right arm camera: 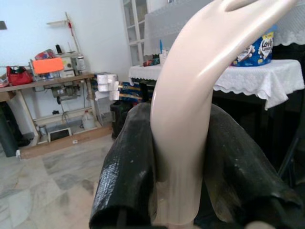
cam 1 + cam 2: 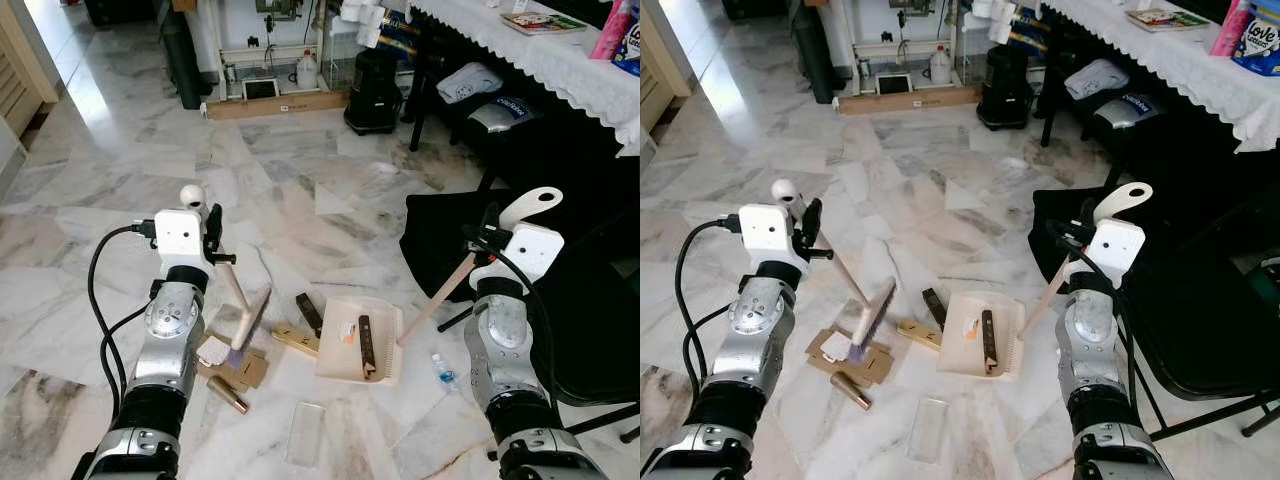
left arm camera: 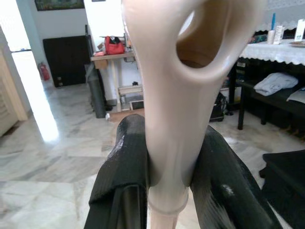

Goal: Sweep floor

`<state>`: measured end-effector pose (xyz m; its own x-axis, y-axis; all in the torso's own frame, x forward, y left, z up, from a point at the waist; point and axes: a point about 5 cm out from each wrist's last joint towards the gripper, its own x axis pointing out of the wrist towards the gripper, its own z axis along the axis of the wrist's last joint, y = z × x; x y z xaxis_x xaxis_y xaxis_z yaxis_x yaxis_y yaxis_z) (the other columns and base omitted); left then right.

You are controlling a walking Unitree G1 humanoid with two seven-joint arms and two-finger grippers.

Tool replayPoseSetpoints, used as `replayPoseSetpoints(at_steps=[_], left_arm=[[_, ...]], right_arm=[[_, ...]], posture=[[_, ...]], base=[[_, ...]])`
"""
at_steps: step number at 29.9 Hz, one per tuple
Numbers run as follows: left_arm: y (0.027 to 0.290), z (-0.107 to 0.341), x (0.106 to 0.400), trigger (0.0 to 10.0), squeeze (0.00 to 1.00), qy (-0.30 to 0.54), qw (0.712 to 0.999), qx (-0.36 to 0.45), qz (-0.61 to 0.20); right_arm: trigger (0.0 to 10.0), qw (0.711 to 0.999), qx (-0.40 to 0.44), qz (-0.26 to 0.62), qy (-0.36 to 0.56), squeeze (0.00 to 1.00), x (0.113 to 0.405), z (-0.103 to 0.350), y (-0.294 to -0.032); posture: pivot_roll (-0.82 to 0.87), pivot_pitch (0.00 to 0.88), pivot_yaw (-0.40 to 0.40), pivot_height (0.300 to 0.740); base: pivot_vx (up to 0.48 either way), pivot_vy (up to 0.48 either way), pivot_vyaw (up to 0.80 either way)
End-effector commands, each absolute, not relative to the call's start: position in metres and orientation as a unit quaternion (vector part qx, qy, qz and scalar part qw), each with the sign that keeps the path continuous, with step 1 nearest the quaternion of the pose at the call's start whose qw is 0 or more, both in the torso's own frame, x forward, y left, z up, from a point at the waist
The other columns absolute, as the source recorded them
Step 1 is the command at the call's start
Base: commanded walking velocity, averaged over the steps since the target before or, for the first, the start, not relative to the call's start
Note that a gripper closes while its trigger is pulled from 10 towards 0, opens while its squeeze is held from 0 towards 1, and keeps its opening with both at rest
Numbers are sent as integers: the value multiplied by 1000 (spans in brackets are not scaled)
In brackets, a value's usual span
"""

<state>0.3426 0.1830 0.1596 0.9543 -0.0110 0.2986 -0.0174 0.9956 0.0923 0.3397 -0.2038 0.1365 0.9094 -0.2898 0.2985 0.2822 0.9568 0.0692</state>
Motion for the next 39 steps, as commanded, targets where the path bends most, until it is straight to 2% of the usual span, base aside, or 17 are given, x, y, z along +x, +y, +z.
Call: replayPoseSetpoints(at_steps=[1, 17, 39], left_arm=[[191, 169, 340, 10000, 0, -178, 982, 59, 11], [193, 173, 336, 10000, 0, -182, 981, 69, 0], [196, 170, 334, 10000, 0, -175, 981, 78, 1]], right_arm=[[10000, 973, 15, -148, -177, 0, 339, 146, -205], [10000, 973, 10, -147, -177, 0, 334, 145, -201], [10000, 976, 2, -140, -168, 0, 332, 143, -197]], posture=[[13, 32, 13, 740], [32, 87, 34, 740], [46, 87, 32, 740]], base=[[0, 0, 0], [0, 0, 0], [0, 0, 0]])
